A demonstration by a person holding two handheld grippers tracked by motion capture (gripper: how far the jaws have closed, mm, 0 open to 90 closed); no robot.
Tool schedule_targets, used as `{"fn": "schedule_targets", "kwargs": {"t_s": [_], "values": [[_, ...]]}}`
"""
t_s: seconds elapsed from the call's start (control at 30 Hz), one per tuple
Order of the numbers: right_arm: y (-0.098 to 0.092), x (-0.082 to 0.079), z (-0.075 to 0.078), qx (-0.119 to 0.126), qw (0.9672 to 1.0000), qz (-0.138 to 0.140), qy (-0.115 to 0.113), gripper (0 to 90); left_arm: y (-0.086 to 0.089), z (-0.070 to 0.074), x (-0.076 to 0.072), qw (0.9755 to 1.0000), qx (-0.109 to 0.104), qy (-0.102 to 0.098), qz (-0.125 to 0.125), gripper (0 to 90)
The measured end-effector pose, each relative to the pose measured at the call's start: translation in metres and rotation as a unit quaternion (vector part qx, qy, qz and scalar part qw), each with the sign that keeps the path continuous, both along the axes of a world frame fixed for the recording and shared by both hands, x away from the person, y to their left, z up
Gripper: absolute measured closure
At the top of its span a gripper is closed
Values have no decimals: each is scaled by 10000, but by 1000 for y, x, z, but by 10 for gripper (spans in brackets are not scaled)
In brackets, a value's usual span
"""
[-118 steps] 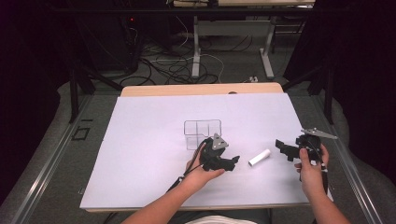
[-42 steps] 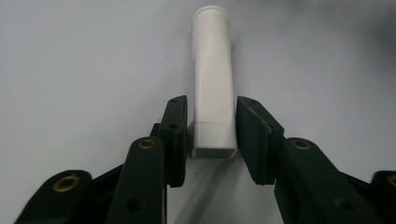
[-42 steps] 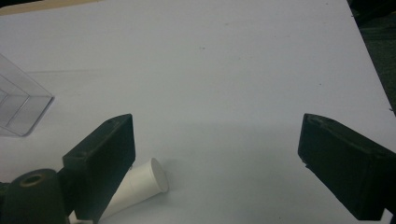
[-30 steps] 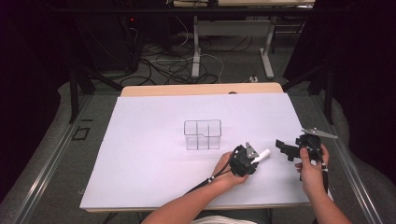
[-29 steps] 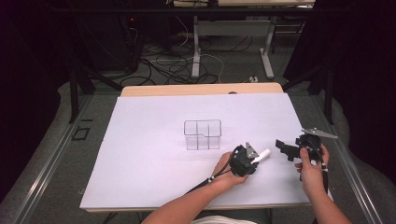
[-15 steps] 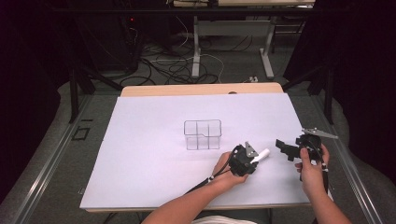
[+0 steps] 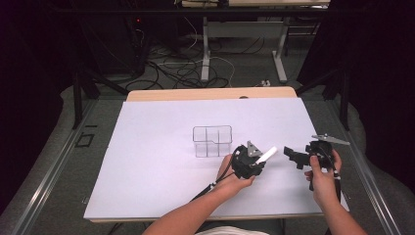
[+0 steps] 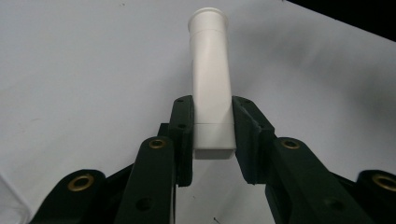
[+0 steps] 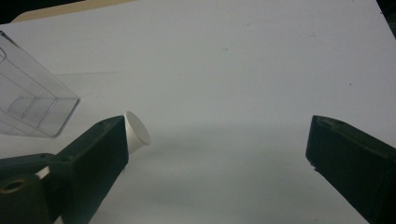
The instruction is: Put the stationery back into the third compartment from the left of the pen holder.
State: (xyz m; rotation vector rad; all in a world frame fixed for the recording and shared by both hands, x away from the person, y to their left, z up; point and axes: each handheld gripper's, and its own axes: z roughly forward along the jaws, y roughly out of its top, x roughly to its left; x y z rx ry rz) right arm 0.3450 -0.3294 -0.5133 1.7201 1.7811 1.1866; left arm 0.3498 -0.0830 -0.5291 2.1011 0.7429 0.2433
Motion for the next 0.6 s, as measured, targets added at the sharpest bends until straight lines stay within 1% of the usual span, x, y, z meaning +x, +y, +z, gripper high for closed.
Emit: {"fn": "schedule_targets", "kwargs": {"t_s": [0.03,0.07,0.1,0.17,0.2,0.23,0.3,0.33,0.4,0.43,0.47,0.5,0.53,0.57,0.6], "values": [[1,0,0,-71,10000,14,-28,5,2,2,0,10000,-6,-26,42,712],[3,0,0,-78,10000,31,-20,0,4,4,1,9999,-93,-23,64,713],[6,0,0,-83,10000,21,5,0,7,5,2,9999,-114,-38,95,712],[10,0,0,-228,9997,-1,-29,0,12,9,3,9997,-168,-29,144,712],[13,0,0,-194,9998,-13,6,0,14,10,3,9996,-215,-33,187,712],[14,0,0,-200,9998,31,-7,0,17,11,4,9995,-236,-22,213,712],[16,1,0,-80,10000,5,19,0,22,14,5,9992,-275,-4,297,712],[17,1,1,20,10000,34,32,0,25,15,5,9988,-352,-3,347,712],[19,1,2,151,9999,-23,53,0,30,18,6,9983,-403,-20,419,712],[20,1,3,265,9996,-56,72,0,33,20,6,9981,-409,-29,450,712],[21,1,4,319,9995,-45,53,0,36,21,6,9979,-423,-41,484,712],[21,2,3,272,9996,-15,22,0,39,22,6,9977,-444,-65,504,712],[22,2,4,276,9996,36,61,0,42,24,6,9974,-469,-59,548,712],[24,2,4,267,9996,21,66,0,45,26,7,9973,-463,-48,568,712],[25,3,4,223,9997,84,42,0,48,27,7,9968,-526,-36,608,712]]}}
